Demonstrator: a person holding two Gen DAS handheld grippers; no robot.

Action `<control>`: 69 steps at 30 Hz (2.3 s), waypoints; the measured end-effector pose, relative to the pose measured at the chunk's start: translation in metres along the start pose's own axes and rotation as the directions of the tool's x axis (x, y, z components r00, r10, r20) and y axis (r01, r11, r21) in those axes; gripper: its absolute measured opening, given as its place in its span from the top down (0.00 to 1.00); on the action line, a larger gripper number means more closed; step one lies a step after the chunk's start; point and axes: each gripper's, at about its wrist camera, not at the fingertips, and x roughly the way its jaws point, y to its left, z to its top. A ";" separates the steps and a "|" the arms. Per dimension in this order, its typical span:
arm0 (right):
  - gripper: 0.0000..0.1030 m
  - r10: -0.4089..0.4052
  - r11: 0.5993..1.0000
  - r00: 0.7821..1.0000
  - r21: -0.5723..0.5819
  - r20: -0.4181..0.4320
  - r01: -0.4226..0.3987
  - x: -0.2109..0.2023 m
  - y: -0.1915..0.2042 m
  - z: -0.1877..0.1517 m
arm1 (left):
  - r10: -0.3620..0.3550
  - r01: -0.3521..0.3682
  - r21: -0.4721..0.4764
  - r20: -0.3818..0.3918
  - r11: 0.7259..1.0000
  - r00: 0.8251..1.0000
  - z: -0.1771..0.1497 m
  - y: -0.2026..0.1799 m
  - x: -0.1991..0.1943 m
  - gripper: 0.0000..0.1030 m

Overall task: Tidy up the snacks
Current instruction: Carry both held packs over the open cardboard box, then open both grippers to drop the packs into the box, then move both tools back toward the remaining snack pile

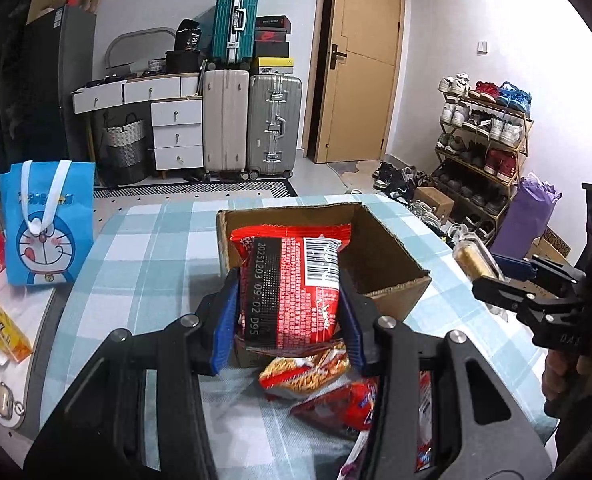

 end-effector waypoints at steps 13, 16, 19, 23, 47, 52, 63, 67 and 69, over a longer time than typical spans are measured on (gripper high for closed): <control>0.43 0.051 0.998 0.999 0.041 0.014 -0.051 0.037 -0.002 0.028 | -0.005 0.005 -0.004 -0.033 1.000 0.999 0.029 -0.002 0.066 0.59; 0.43 0.065 0.996 0.998 0.055 0.019 -0.066 0.048 -0.005 0.033 | -0.001 0.001 -0.005 -0.038 1.000 0.999 0.031 0.002 0.081 0.59; 0.43 0.072 0.995 0.997 0.070 0.025 -0.073 0.058 -0.006 0.037 | -0.001 0.000 -0.016 -0.047 1.000 0.999 0.031 0.005 0.097 0.59; 0.43 0.087 0.993 0.996 0.078 0.011 -0.088 0.074 -0.005 0.040 | 0.008 -0.009 -0.013 -0.053 1.000 0.999 0.029 0.008 0.117 0.59; 0.43 0.082 0.995 0.995 0.047 0.048 -0.084 0.123 -0.008 0.035 | 0.049 -0.050 -0.006 -0.077 0.999 0.996 0.006 0.015 0.173 0.59; 0.43 0.088 0.995 0.995 0.045 0.047 -0.090 0.123 -0.010 0.034 | 0.052 -0.054 -0.024 -0.079 0.998 0.996 0.002 0.014 0.178 0.59; 0.06 0.069 0.996 0.994 0.056 0.089 -0.074 0.103 -0.013 0.035 | 0.009 -0.014 -0.065 -0.076 0.998 0.997 0.004 0.017 0.173 0.21; 0.01 0.021 0.994 0.996 0.106 0.088 -0.031 0.089 -0.019 0.035 | 0.042 -0.044 -0.053 -0.049 0.998 0.998 0.002 0.018 0.153 0.08; 0.01 -0.012 0.992 0.997 0.125 0.074 0.002 0.080 -0.023 0.031 | 0.037 -0.040 -0.061 -0.051 0.997 0.998 -0.001 0.016 0.143 0.00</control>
